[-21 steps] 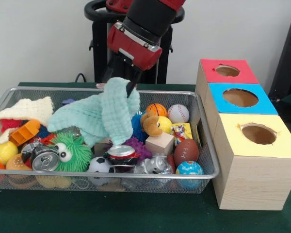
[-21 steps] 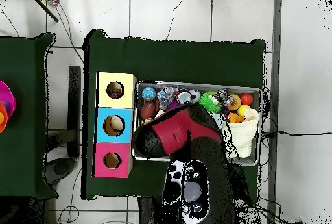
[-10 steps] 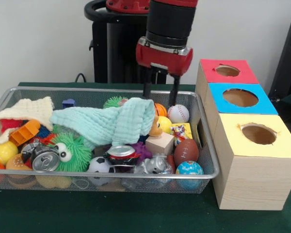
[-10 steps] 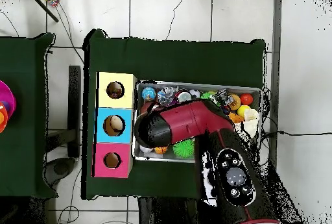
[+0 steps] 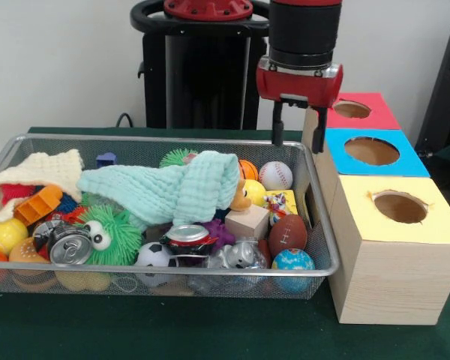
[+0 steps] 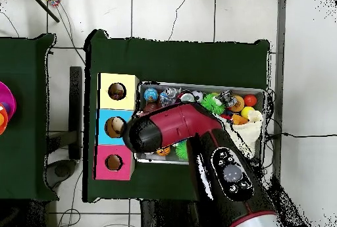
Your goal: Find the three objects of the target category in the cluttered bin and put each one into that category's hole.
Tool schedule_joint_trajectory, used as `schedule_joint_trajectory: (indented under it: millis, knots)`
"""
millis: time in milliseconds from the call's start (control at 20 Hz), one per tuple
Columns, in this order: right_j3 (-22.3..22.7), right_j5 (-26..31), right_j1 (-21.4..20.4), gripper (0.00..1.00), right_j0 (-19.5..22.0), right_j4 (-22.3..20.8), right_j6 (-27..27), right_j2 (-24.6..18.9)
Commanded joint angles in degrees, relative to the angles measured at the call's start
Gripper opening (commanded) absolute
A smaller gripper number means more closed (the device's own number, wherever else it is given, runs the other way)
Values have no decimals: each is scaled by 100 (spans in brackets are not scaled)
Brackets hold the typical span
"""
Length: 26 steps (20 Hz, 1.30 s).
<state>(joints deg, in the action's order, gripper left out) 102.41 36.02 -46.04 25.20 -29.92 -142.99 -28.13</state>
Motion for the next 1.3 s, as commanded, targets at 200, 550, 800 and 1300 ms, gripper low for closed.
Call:
schedule_joint_trajectory:
  millis: [200, 550, 800, 1300]
  knots:
    - [387, 524, -193, 100, 368, -98, 1624, -664]
    - [199, 696, -459, 100, 463, -588, 1771, -371]
    - [109, 646, -474, 100, 543, -683, 1682, -383]
    - [96, 217, -380, 100, 738, -1078, 1521, -402]
